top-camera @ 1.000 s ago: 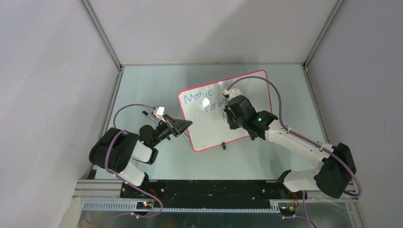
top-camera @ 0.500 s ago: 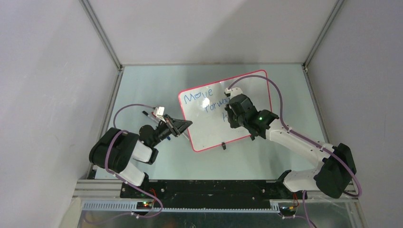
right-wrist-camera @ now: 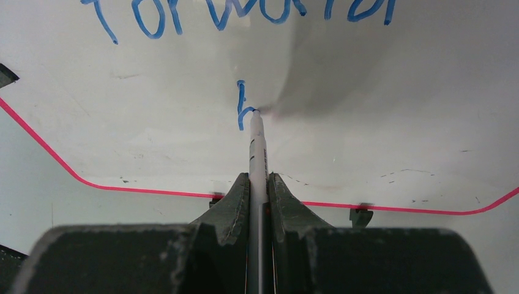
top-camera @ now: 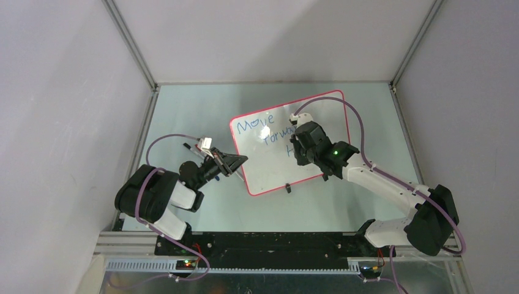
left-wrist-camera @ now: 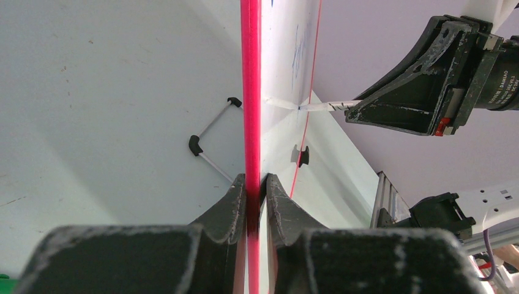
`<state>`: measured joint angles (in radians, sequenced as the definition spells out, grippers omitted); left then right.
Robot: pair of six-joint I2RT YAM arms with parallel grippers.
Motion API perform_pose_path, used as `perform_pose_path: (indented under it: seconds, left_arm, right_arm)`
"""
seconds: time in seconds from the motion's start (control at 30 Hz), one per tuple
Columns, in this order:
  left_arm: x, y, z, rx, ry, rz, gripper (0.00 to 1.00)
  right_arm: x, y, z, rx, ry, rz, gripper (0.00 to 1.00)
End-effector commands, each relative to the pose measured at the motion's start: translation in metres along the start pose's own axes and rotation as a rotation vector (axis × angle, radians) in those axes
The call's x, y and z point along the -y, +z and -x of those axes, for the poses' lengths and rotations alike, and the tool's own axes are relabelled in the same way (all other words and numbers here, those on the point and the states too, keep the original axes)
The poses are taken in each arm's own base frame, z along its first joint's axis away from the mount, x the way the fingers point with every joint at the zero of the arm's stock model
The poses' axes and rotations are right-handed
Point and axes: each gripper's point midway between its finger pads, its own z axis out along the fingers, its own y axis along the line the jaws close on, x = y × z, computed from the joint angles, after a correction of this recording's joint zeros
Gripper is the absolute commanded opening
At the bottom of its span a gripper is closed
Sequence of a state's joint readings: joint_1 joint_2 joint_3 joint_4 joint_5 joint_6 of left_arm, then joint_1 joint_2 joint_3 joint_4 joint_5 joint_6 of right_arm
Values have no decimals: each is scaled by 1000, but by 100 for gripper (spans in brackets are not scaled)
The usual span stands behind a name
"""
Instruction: Write a sentence on the whiteboard
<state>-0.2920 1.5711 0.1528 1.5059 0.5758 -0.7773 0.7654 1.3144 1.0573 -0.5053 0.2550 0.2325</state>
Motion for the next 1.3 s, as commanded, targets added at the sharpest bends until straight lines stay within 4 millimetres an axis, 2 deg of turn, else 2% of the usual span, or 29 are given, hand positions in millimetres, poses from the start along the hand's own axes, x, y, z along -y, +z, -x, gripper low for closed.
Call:
perform_pose_path:
  seconds: [0.0, 0.57, 0.8, 1.03, 1.27]
  left_arm:
    - [6, 4, 9, 33, 83, -27, 0]
    - [6, 4, 10, 35, 84, -27, 0]
    - [6, 4, 10, 35, 84, -26, 0]
    - [6, 4, 9, 34, 83, -26, 0]
    - [6, 4, 10, 35, 83, -24, 0]
  right_arm:
    - [12, -2, 4, 16, 5, -50, 0]
    - [9, -2, -9, -14, -16, -51, 0]
    - [0, 1, -17, -30, -22, -28, 0]
    - [-14, 3, -15, -20, -35, 12, 0]
    - [-18, 1, -7, 5, -34, 23, 0]
